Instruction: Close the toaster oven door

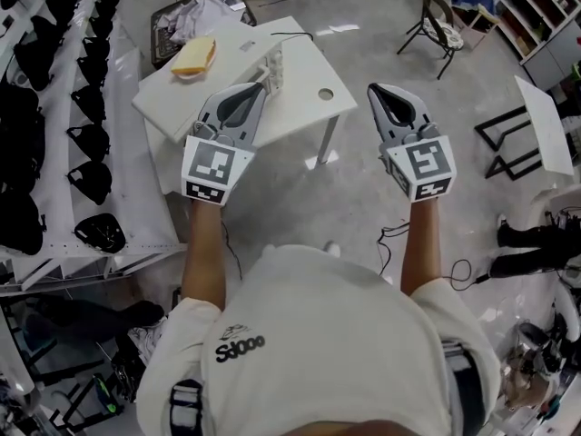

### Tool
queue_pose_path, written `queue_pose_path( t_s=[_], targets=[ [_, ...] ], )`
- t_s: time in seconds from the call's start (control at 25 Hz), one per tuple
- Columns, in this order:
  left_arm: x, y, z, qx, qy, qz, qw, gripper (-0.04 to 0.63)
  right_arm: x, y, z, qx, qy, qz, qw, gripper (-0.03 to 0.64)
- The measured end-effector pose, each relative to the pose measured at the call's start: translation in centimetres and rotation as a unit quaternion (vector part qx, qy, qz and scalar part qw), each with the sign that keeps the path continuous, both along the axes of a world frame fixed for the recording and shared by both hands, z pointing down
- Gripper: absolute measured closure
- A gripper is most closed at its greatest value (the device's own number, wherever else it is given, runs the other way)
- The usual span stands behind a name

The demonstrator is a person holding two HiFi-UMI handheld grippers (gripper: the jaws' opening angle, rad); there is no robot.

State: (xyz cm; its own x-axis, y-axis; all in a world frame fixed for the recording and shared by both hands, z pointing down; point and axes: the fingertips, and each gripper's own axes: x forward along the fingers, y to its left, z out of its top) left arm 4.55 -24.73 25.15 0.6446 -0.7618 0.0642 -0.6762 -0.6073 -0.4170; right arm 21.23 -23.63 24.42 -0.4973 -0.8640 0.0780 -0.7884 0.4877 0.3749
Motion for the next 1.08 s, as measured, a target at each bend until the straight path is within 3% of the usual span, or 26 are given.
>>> queue_pose_path(
  t_s=[0.48, 1.08],
  targets=[
    [-0.2, 0.7, -0.4, 0.007, -0.003, -0.003, 1.0000, 0.577, -1.2, -0.2, 0.2, -0.002, 0.015, -0.019, 1.000, 0.607],
    [-0.7, 0.7, 1.5, -0.012, 0.010, -0.007, 0.9999, 0.577, -1.8, -0.4, 2.2, -0.024, 0.006, -0.029, 0.999, 0.606]
  ],
)
